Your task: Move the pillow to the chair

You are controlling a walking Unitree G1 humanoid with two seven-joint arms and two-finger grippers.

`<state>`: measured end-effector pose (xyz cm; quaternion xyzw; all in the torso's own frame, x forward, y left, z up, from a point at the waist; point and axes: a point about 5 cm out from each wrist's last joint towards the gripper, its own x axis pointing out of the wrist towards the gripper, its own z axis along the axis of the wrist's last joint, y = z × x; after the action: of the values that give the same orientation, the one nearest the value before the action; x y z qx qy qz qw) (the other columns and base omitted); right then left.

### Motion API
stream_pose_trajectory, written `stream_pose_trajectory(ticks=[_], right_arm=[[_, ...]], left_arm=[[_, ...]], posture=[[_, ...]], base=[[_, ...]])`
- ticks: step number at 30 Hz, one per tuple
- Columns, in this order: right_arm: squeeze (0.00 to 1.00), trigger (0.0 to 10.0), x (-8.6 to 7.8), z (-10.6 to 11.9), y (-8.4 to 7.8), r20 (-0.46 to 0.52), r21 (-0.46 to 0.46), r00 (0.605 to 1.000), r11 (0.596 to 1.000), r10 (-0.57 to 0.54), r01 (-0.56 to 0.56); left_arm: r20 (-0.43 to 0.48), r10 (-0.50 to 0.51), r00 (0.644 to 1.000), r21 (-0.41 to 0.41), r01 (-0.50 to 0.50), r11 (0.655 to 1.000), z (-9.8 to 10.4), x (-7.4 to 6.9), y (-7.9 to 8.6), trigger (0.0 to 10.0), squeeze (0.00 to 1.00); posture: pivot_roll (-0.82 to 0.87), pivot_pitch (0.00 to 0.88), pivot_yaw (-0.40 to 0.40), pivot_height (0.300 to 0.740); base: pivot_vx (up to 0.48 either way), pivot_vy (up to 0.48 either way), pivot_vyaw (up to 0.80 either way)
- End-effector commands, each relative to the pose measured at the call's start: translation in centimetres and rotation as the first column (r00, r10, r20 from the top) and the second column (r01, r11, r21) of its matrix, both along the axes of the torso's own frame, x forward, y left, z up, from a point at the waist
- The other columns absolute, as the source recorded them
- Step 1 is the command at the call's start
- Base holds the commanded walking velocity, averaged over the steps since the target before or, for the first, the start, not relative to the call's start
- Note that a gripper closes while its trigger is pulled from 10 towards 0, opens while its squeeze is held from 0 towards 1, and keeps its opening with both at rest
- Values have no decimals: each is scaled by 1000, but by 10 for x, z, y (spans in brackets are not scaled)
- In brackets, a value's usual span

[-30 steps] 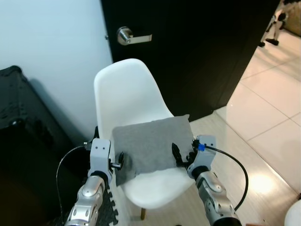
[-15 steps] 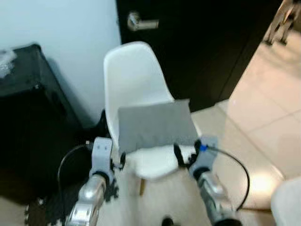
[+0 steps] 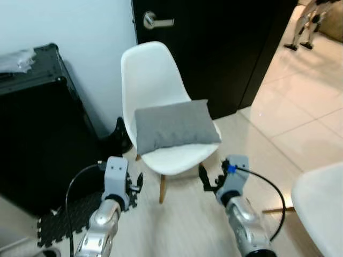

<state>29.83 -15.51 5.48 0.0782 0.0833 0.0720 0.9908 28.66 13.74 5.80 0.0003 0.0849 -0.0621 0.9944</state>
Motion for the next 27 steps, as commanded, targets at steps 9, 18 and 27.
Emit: stream_pose_trajectory(ticks=[9,18,27], right_arm=[[0,10000,0,-2,0,-18,-5,1000,1000,7,-7],[0,10000,0,-3,2,-27,-15,999,1000,17,-17],[0,10000,0,-5,2,-50,-23,999,1000,13,-15]], left_arm=[[-35,15,999,1,-15,1000,-7,-3,4,10000,0],[-36,15,999,-2,-15,1000,-7,-3,4,10000,0],[-38,12,999,-2,-12,1000,-7,-3,4,10000,0]], posture=[[-40,140,42,740],[-39,141,41,740],[-36,142,41,740]], base=[[0,0,0],[0,0,-514],[0,0,-769]])
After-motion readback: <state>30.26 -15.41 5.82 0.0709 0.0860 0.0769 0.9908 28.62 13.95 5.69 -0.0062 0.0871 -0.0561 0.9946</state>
